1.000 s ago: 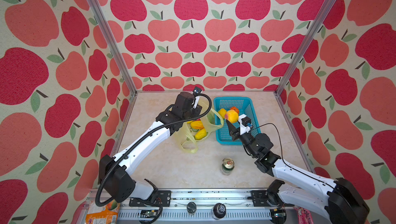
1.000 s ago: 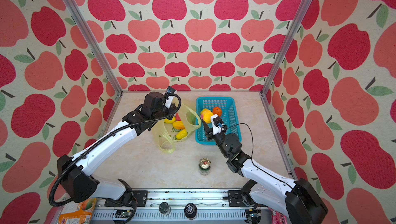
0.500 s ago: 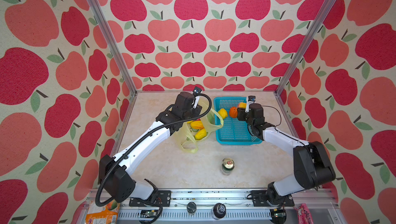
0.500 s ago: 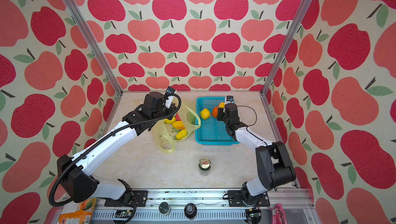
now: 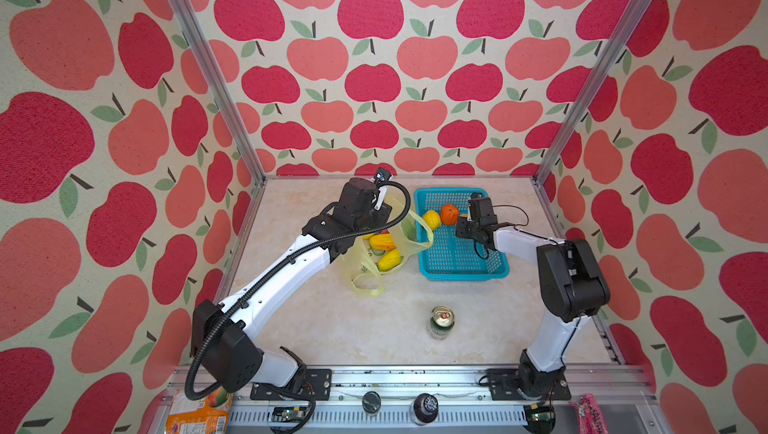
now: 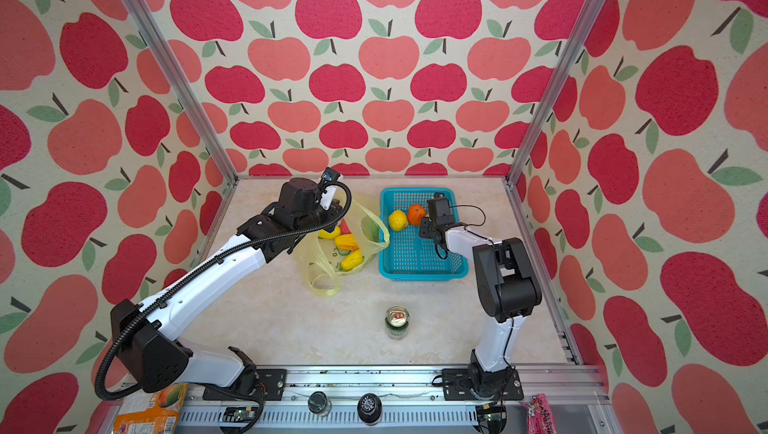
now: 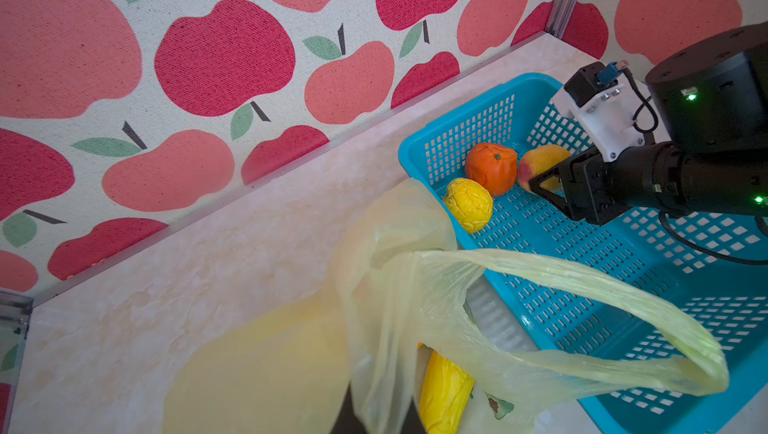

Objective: Untie the knot of the plastic bag and take out the fruit
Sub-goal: 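Lower the mango into the basket and open the right gripper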

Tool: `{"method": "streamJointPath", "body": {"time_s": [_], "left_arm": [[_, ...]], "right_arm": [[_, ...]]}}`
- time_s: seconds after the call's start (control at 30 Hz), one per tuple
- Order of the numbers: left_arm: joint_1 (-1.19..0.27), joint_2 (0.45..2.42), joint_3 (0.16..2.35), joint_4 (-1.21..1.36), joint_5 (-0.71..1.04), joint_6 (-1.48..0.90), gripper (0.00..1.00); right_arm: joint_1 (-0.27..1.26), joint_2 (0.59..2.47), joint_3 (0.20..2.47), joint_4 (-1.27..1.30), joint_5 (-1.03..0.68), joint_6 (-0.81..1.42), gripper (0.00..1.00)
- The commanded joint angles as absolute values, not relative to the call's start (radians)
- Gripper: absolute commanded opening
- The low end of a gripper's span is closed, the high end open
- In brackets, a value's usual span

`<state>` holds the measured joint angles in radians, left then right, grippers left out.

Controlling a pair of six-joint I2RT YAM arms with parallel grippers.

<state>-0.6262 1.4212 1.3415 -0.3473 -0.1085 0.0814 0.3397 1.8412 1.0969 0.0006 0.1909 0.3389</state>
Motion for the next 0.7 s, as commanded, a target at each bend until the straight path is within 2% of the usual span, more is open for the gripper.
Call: {"method": "streamJointPath", "body": {"time_s": [0.0, 0.1, 0.37, 0.67], "left_arm": [[-0.624, 1.420, 1.368, -0.338, -0.120, 0.102, 0.00], [-0.623, 1.420, 1.368, -0.339, -0.120, 0.101, 0.00], [-0.625, 1.421, 1.369, -0.338, -0.120, 0.102, 0.00], [-0.626, 1.426, 1.373, -0.339, -0.120, 0.103, 0.00]], "right_arm": [[0.331, 1.866, 1.135, -0.029, 0.207, 0.348, 0.37], [0.330, 1.882, 1.147, -0.031, 0.210, 0.346, 0.42], [0.328, 1.908, 1.169, -0.027, 0.239, 0.335, 0.46], [0.328, 1.944, 1.203, -0.023, 0.245, 0.320, 0.69]]}}
